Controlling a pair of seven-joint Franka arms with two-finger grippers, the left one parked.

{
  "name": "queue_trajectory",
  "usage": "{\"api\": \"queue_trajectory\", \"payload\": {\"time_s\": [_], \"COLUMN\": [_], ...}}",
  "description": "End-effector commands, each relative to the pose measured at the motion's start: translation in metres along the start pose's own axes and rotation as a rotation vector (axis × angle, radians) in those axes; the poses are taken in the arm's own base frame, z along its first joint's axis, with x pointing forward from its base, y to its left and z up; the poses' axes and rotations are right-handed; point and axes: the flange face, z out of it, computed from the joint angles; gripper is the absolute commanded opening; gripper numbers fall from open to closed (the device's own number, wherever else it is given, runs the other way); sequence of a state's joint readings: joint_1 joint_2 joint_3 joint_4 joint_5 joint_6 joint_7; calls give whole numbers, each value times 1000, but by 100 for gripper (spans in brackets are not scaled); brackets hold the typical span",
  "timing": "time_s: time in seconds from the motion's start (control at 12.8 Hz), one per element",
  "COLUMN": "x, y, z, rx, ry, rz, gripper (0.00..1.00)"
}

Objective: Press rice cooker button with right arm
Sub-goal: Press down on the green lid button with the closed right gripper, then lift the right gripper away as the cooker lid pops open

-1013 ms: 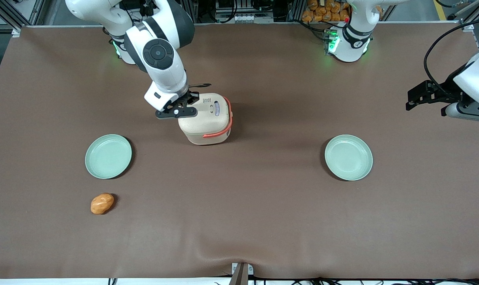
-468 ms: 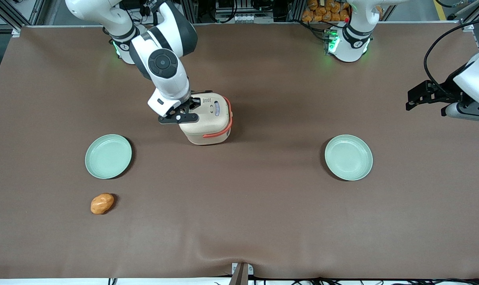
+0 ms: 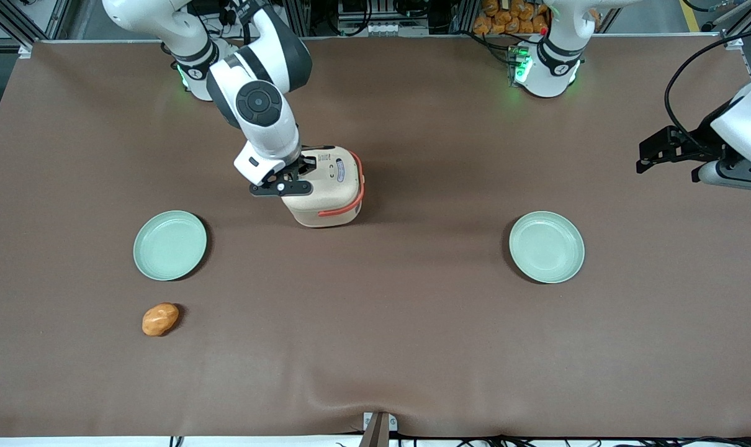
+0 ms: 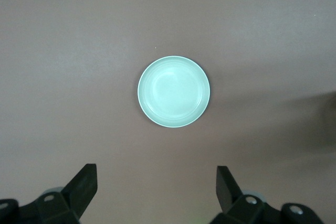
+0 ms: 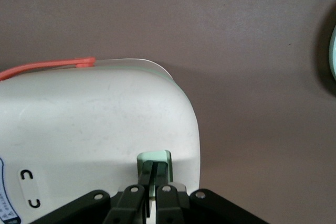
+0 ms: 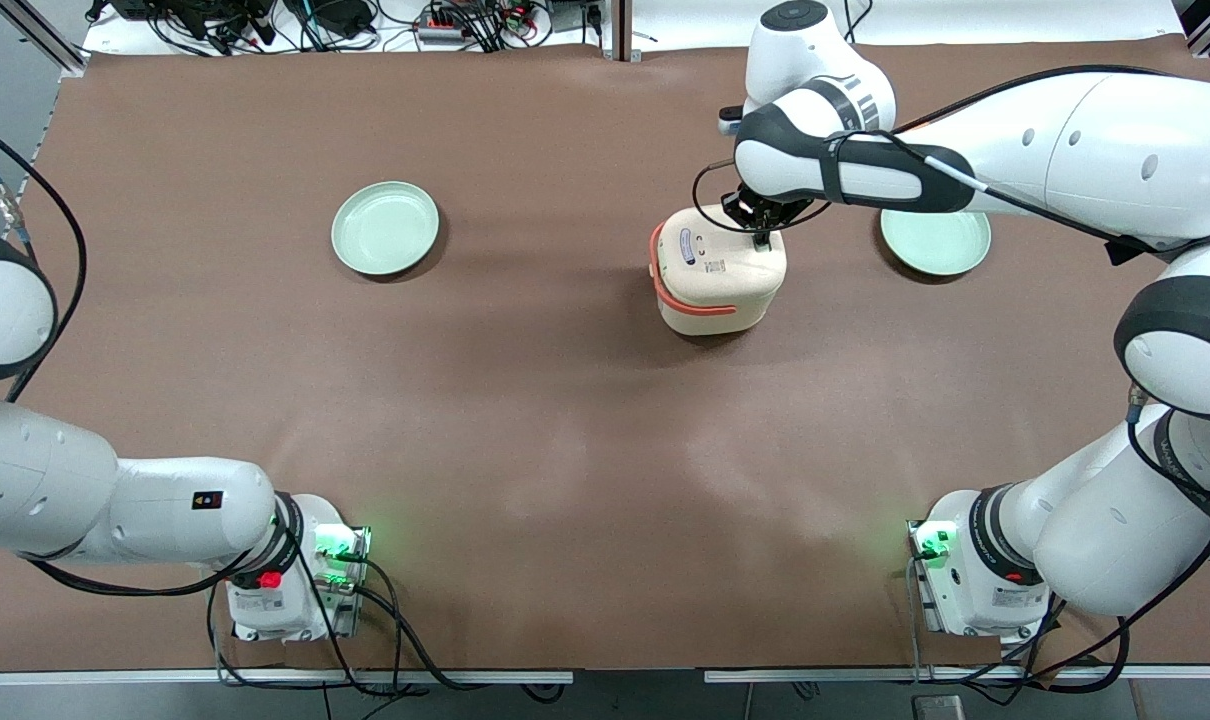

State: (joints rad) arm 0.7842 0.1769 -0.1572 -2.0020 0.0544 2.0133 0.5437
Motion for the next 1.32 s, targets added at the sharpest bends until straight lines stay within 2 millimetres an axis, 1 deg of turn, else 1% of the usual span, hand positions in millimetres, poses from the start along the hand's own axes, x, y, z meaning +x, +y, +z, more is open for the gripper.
{"api": "queue_trajectory", "payload": {"time_s": [0.0, 0.08, 0.16, 0.39, 0.55, 0.62, 0.7, 0.78, 0.86, 1.01, 1.09, 1.17, 1.25], "x": [4, 4, 4, 9, 15, 20, 25, 28, 32, 39, 42, 40, 39], "y": [2, 6, 9, 18, 34, 45, 58, 72, 87, 115, 131, 149, 173], "z": [28, 18, -1, -78, -129, -152, -172, -189, -201, -218, -222, -233, -243], "rx": [-17, -13, -9, -1, 5, 14, 26, 35, 42, 49, 51, 57, 66], "ry": [4, 3, -1, -15, -18, -13, -5, 1, 9, 11, 9, 19, 33], "rz": [19, 24, 31, 48, 74, 82, 101, 115, 124, 100, 84, 73, 67], "gripper": [8, 8, 8, 12, 20, 33, 48, 76, 100, 100, 100, 100, 100]}}
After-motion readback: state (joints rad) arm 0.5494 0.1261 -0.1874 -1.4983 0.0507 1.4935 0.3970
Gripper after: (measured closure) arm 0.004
